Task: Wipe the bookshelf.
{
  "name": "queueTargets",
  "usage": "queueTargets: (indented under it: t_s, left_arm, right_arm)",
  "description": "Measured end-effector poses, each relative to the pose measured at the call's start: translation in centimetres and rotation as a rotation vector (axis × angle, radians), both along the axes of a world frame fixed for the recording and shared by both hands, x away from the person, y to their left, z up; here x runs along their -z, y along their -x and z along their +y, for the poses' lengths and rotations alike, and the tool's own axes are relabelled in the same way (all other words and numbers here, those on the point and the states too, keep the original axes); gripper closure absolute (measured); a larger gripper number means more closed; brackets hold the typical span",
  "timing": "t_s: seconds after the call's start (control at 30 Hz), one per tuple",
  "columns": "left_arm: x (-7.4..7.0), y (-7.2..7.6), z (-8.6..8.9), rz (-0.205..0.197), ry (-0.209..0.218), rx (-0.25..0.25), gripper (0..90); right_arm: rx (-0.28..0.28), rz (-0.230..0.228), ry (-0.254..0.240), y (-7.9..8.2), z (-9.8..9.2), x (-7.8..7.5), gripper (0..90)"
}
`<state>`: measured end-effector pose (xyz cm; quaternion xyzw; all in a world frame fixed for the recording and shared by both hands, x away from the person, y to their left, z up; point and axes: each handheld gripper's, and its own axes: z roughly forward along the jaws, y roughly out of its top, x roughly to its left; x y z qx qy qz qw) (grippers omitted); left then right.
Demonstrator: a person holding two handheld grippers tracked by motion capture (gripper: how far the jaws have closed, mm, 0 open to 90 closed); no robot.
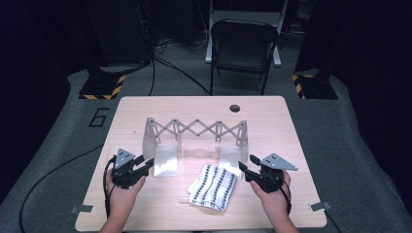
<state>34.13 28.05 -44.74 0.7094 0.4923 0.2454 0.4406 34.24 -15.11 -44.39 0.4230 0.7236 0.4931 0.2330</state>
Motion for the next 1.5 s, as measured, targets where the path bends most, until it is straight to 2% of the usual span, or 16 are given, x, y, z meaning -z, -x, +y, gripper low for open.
queueTargets:
  t_s: [0.13, 0.2, 0.23, 0.3, 0.37, 0.5, 0.63, 0.7, 0.77, 0.83, 0.87, 0.97, 1.07, 1.2, 1.33, 1.5]
  left_arm:
    - [0.2, 1.8, -0.2, 0.012, 0.013, 0.024, 55.4]
    - [0.5, 2.4, -0.5, 0.019, 0.008, 0.044, 55.0]
    - [0.6, 2.6, -0.7, 0.022, 0.005, 0.054, 54.7]
    - [0.9, 2.7, -1.2, 0.031, 0.004, 0.082, 54.6]
    - [1.1, 2.5, -1.9, 0.026, -0.001, 0.101, 53.7]
    - [1.8, 1.5, -3.1, 0.049, -0.026, 0.152, 53.4]
    - [2.7, 0.6, -4.3, 0.074, -0.036, 0.207, 53.3]
    - [3.2, 0.1, -4.9, 0.079, -0.082, 0.25, 51.8]
    - [3.5, -0.2, -5.7, 0.101, -0.086, 0.273, 50.5]
    - [4.0, -0.4, -6.6, 0.097, -0.094, 0.284, 49.6]
    - [4.1, -0.4, -7.0, 0.105, -0.099, 0.3, 49.3]
    - [4.6, -0.7, -7.8, 0.119, -0.106, 0.315, 48.8]
    - [5.0, -0.9, -8.3, 0.126, -0.098, 0.32, 48.8]
    - [5.2, -1.1, -8.6, 0.137, -0.104, 0.328, 49.4]
    - [5.2, -1.2, -8.3, 0.131, -0.1, 0.315, 50.0]
    - [5.0, -1.1, -7.7, 0.129, -0.085, 0.303, 50.0]
  right_arm:
    - [0.007, 0.015, 0.029, 1.7, -0.3, 0.6, 42.6]
    - [0.008, 0.038, 0.034, 2.5, -0.5, 1.3, 41.0]
    - [0.004, 0.07, 0.04, 2.6, -0.6, 2.1, 39.5]
    - [-0.001, 0.087, 0.04, 2.5, -0.7, 2.5, 38.8]
    - [-0.002, 0.139, 0.018, 2.1, -0.5, 3.6, 37.1]
    - [-0.009, 0.138, 0.023, 2.1, -0.2, 4.4, 36.2]
    - [-0.015, 0.085, 0.081, 2.4, 0.4, 5.0, 36.6]
    - [-0.023, 0.074, 0.101, 2.7, 0.8, 5.2, 36.5]
    - [-0.038, 0.084, 0.1, 2.9, 1.2, 5.4, 36.5]
    - [-0.044, 0.099, 0.086, 2.9, 1.4, 5.6, 37.1]
    - [-0.062, 0.129, 0.075, 2.9, 1.6, 5.8, 39.6]
    - [-0.069, 0.158, 0.085, 2.8, 2.2, 6.4, 40.7]
    - [-0.076, 0.17, 0.121, 2.7, 2.9, 6.9, 43.1]
    - [-0.106, 0.185, 0.127, 2.8, 3.6, 7.1, 49.0]
    - [-0.135, 0.173, 0.119, 3.0, 4.2, 7.0, 52.8]
    - [-0.156, 0.157, 0.122, 3.2, 5.6, 7.1, 49.2]
